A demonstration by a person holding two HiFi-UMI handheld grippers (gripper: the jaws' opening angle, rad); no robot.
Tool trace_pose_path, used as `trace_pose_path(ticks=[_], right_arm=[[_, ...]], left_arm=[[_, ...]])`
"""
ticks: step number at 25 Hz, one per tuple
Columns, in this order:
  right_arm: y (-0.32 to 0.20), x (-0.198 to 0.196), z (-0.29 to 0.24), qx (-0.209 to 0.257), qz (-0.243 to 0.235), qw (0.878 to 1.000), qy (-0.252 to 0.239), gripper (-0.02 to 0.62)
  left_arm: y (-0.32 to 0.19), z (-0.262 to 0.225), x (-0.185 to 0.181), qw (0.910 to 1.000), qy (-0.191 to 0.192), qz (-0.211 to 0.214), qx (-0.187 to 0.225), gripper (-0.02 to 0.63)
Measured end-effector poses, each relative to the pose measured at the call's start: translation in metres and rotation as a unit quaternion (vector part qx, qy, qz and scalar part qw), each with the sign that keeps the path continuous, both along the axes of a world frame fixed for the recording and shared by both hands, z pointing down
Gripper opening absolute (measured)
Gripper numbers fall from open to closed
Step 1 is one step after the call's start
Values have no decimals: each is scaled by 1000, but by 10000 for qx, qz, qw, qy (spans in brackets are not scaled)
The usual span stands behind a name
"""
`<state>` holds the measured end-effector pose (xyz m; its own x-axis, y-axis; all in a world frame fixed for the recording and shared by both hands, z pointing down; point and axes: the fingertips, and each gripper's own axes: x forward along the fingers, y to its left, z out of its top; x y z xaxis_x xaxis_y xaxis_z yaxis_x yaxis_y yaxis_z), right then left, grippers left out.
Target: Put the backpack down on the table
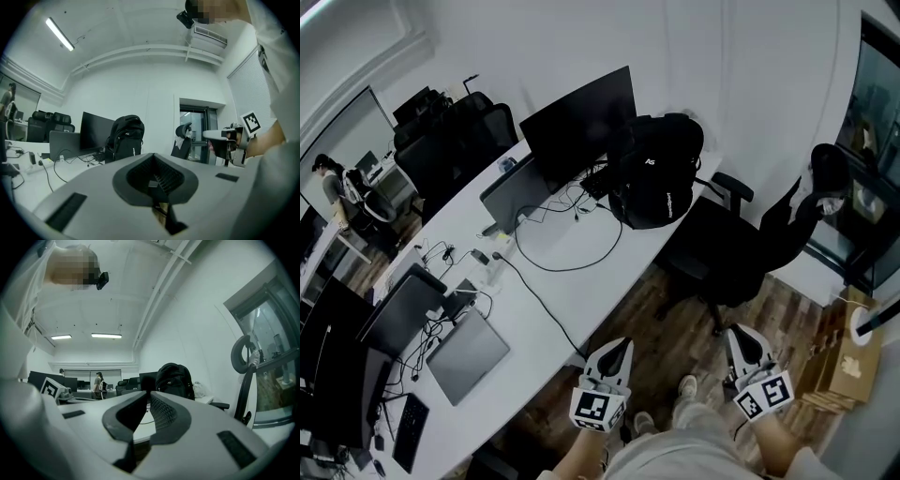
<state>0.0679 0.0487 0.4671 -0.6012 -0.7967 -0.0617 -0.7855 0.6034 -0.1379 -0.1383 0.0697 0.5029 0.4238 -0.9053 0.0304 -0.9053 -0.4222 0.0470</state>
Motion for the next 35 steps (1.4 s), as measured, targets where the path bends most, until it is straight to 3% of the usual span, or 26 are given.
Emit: trace_pose_path(ticks=[9, 15, 24, 35], right_arm=[[14, 6, -10, 1, -155, 9998, -114, 32], [19, 23, -20, 10, -266, 9995, -165, 28], [25, 44, -18, -77, -169, 9998, -85, 14], [33, 39, -15, -55, -273, 9996, -25, 14]], left_arm=[[17, -19, 7, 9992, 308, -135, 211, 9], [14, -42, 12, 9938, 990, -460, 232, 9], [18, -44, 34, 9963, 708, -379, 292, 9], [23, -43, 37, 9971, 594, -332, 346, 9]])
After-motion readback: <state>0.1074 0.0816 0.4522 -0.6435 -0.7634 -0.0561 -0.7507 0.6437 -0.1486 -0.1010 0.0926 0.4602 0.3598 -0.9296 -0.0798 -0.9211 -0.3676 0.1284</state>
